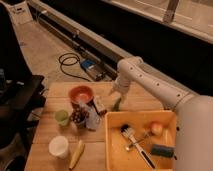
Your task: Place pepper in red bowl
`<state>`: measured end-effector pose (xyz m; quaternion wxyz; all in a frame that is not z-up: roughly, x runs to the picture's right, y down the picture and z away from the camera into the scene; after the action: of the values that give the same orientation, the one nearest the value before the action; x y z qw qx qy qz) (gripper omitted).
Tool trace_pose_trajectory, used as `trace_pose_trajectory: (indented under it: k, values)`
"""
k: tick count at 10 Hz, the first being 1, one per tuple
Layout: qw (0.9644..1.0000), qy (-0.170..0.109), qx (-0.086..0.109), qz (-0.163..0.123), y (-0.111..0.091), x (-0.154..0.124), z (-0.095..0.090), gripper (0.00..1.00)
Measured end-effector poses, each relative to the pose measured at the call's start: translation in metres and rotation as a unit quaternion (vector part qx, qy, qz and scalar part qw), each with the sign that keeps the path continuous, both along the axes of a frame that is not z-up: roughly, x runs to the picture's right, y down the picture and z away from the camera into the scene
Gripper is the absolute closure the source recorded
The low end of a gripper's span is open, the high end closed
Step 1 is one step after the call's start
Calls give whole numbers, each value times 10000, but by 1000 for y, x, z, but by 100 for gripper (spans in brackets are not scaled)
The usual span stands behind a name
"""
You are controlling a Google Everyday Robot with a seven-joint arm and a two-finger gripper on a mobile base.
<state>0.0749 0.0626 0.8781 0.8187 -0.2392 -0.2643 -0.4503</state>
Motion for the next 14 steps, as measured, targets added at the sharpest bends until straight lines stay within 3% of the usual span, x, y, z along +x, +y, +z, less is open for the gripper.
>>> trace_pose_trajectory:
  k: [3, 6, 7, 11, 12, 14]
  values:
    - [9995, 11, -321, -45, 17, -3, 17, 35]
    - [9976, 258, -618, -202, 37, -2, 33, 36]
    - [9973, 295, -657, -159, 40, 1, 34, 41]
    - [9972, 316, -676, -41, 42, 2, 34, 79]
    - [9977, 325, -600, -13, 38, 0, 30, 91]
    - [9991, 255, -345, 47, 19, -5, 15, 100]
